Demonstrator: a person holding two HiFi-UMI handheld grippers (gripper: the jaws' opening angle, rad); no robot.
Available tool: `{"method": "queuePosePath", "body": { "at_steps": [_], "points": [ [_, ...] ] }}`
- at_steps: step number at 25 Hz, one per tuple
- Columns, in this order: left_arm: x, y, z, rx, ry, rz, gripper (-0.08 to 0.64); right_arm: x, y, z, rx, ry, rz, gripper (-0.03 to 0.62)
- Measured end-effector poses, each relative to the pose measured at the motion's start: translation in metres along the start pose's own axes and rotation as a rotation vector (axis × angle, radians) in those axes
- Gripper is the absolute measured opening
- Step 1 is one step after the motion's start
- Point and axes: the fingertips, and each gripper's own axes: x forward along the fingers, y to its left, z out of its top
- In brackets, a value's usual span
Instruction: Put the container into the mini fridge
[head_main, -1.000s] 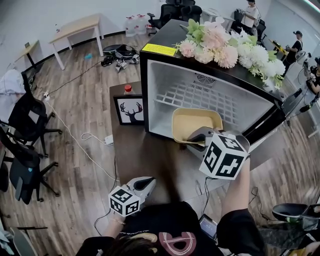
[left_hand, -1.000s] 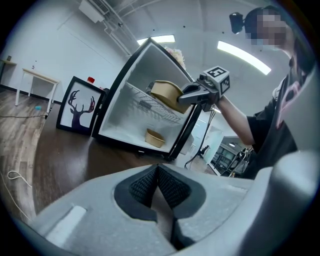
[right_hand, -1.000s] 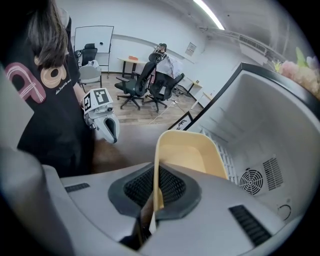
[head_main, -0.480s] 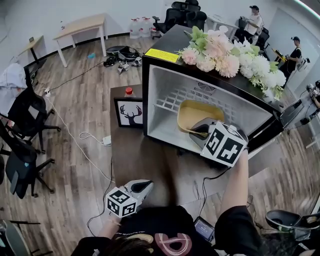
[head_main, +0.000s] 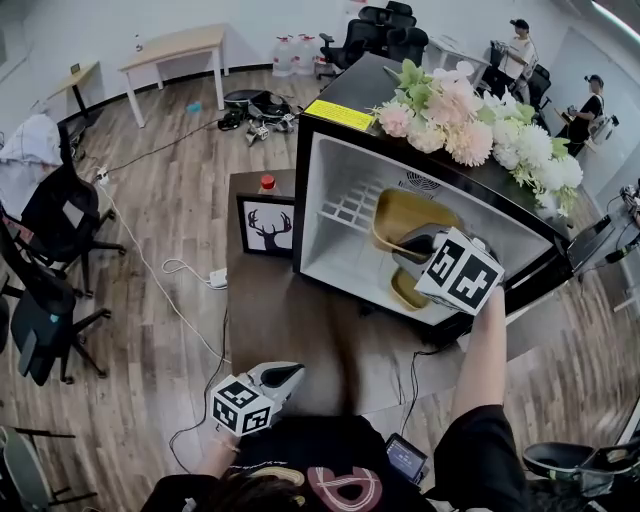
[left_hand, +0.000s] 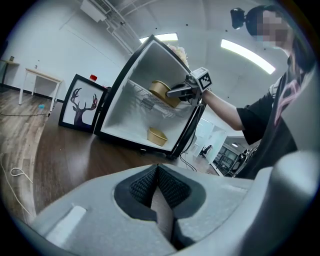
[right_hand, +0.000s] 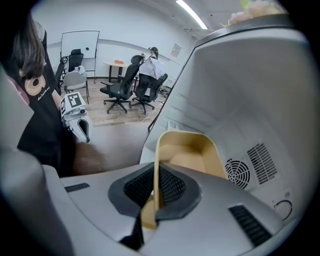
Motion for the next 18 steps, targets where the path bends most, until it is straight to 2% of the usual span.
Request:
{"method": "queuePosePath", "body": {
  "at_steps": [3, 8, 12, 18],
  "points": [
    [0.0, 0.001, 0.0, 0.003, 0.007, 0.003, 0.009, 0.001, -0.007, -0.003, -0.006, 0.024, 0.007, 0.017],
    [-0.006, 0.012, 0.001, -0.044, -0.02, 0.038, 0.009, 0.006, -0.018, -0.012, -0.013, 0.064, 0.013, 0.017],
    [-0.008, 0.016, 0.002, -0.063, -0.034, 0.053, 0.009, 0.01, -0.025, -0.013, 0.011, 0.045, 0.011, 0.017],
    [-0.004, 0.015, 0.001, -0.066, -0.021, 0.037, 0.009, 0.014, -0.033, -0.016, 0.046, 0.022, 0.019, 0.018]
  ]
}}
